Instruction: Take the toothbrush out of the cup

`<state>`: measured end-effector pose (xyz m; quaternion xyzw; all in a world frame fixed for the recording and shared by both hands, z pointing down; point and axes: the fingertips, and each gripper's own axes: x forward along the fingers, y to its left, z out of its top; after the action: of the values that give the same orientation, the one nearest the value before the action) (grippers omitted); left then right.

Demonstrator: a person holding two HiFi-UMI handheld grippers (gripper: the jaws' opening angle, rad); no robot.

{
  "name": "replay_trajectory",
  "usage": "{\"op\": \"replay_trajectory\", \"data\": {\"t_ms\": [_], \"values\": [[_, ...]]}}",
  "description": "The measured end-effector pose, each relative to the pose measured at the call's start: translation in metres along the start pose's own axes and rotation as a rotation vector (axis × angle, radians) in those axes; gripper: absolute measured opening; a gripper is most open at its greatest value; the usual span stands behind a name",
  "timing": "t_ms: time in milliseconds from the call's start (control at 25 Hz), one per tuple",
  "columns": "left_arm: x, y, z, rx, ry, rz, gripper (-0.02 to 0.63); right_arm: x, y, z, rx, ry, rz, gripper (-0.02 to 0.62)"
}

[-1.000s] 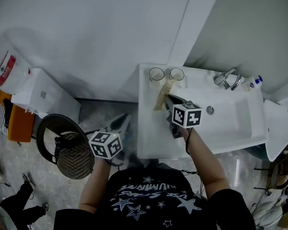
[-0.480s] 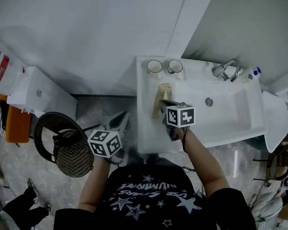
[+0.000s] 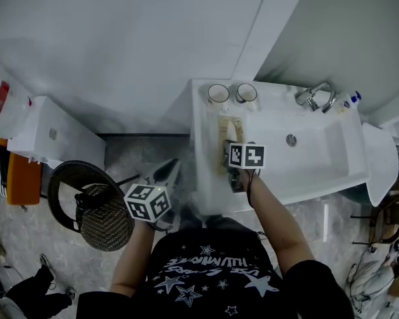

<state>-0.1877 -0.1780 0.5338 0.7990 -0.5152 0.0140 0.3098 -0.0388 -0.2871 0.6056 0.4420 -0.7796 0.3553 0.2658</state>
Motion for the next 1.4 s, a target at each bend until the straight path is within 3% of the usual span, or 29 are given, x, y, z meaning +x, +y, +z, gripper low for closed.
{"op": "replay_trajectory", "data": {"t_ms": [200, 400, 520, 760, 1000, 1200, 1400], "values": [[0.004, 0.005, -0.005, 0.038, 0.037, -0.03, 0.034, 0.008, -0.007, -0.007, 0.039, 0.01, -0.055, 0.031], [0.007, 0.012, -0.008, 0.048, 0.054, -0.047, 0.034, 0.012, -0.003, -0.004, 0.038, -0.03, -0.046, 0.032], [0.007, 0.015, -0.005, 0.05, 0.046, -0.044, 0.034, 0.012, -0.001, -0.004, 0.039, -0.035, -0.04, 0.114], [0.005, 0.018, -0.006, 0.024, 0.031, -0.024, 0.034, -0.001, 0.005, -0.003, -0.015, -0.06, -0.027, 0.124], [0.002, -0.001, -0.014, 0.025, 0.018, -0.005, 0.034, -0.03, 0.013, 0.001, -0.067, -0.13, 0.03, 0.125], [-0.01, -0.028, -0.018, 0.036, -0.01, 0.012, 0.034, -0.06, 0.02, 0.0, -0.025, -0.206, 0.132, 0.124], [-0.023, -0.057, -0.033, 0.042, -0.018, 0.026, 0.034, -0.092, 0.015, -0.01, -0.031, -0.245, 0.168, 0.096]]}}
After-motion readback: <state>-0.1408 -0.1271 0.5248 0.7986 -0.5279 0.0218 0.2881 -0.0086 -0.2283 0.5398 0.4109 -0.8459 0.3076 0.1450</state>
